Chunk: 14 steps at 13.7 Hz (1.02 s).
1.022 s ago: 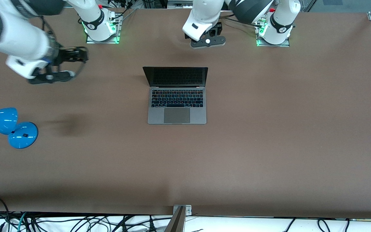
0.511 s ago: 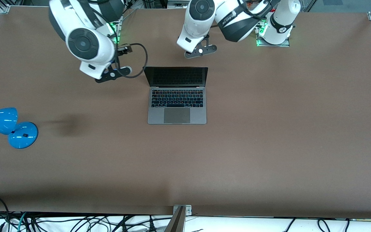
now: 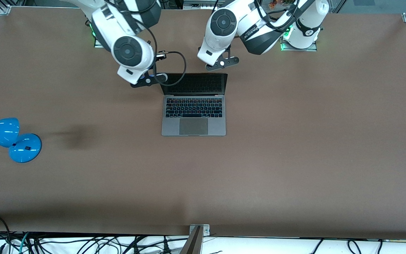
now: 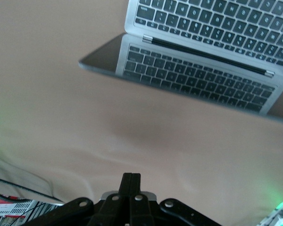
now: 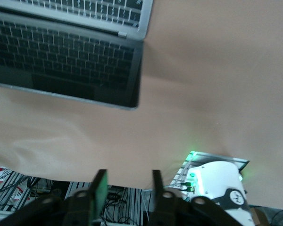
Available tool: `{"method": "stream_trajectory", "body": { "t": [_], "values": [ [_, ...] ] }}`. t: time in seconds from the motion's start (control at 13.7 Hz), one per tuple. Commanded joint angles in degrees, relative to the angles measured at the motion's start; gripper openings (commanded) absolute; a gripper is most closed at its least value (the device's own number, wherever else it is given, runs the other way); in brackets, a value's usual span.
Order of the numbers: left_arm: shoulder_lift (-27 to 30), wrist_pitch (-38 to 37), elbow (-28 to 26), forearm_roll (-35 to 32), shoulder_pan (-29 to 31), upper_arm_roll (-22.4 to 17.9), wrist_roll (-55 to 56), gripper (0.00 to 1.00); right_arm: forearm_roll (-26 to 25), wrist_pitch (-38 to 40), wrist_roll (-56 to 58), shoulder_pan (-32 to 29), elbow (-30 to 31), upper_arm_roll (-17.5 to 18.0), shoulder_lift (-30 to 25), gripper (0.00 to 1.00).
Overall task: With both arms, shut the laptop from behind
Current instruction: 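Lower both grippers onto the back of the open lid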
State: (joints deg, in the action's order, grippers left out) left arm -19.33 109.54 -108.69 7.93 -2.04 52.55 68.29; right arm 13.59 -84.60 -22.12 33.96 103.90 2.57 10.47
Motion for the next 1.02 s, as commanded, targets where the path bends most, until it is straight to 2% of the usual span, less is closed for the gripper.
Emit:
{"method": "stream_trajectory", "body": {
  "t": [0.0, 0.22, 0.51, 0.95],
  "values": [
    [-2.5, 3.2, -0.6, -1.8, 1.3, 0.0, -1.1, 0.0, 4.9, -0.7, -1.3, 0.1, 1.1, 0.8, 1.6, 0.0],
    [-4.7, 4.0, 0.1, -5.0, 1.9, -1.1, -1.1, 0.0, 5.4, -1.4, -1.6, 2.2, 0.7, 0.9, 3.9, 0.0],
    [-5.8, 4.5, 1.6, -5.4, 2.5, -2.5, -1.3, 0.0, 4.3, -5.7, -3.5, 3.0, 0.4, 0.8, 6.5, 0.0],
    [-7.8, 4.6, 4.1, -5.3, 2.5, -5.3, -5.8, 0.0, 0.5, -11.4, -3.5, 2.3, -0.4, 0.3, 7.2, 0.0]
  ]
}}
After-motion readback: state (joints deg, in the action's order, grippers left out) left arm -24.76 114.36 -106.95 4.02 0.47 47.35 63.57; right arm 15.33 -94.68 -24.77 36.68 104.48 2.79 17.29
